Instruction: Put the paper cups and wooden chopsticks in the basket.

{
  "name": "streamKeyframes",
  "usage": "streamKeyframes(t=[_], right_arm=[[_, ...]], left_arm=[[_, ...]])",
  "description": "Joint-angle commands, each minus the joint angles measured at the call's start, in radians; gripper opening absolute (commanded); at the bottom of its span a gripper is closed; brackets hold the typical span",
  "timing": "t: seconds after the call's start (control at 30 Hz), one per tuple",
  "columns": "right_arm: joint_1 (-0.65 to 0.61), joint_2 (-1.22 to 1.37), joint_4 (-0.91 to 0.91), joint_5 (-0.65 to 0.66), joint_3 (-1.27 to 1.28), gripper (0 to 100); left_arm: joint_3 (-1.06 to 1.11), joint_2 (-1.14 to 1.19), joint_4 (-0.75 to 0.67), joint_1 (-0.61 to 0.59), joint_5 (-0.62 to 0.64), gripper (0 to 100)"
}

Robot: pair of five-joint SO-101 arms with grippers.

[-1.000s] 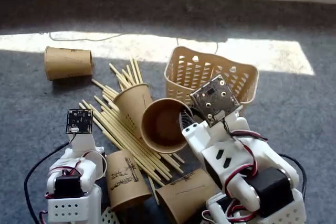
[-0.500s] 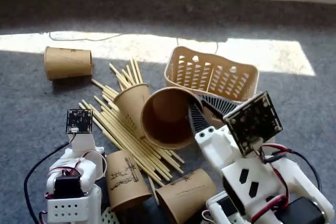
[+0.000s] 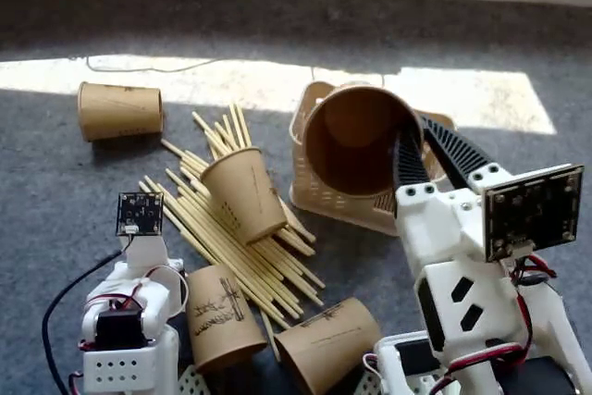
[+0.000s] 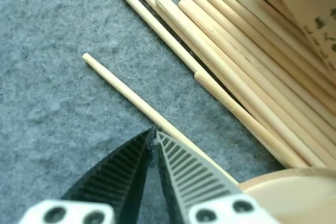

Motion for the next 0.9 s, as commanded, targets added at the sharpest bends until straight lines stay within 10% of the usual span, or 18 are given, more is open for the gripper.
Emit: streamKeyframes(t=[0.0,0.87], right_arm=[[0.074,0.007,-0.033,-0.038,-0.030,0.5],[0.305,0.008,-0.133,-0.153,0.280,0.5]], left_arm=[[0.019,-0.010,0.003,-0.002,-0.008,1],[0.019,-0.010,0.003,-0.002,-0.008,1]])
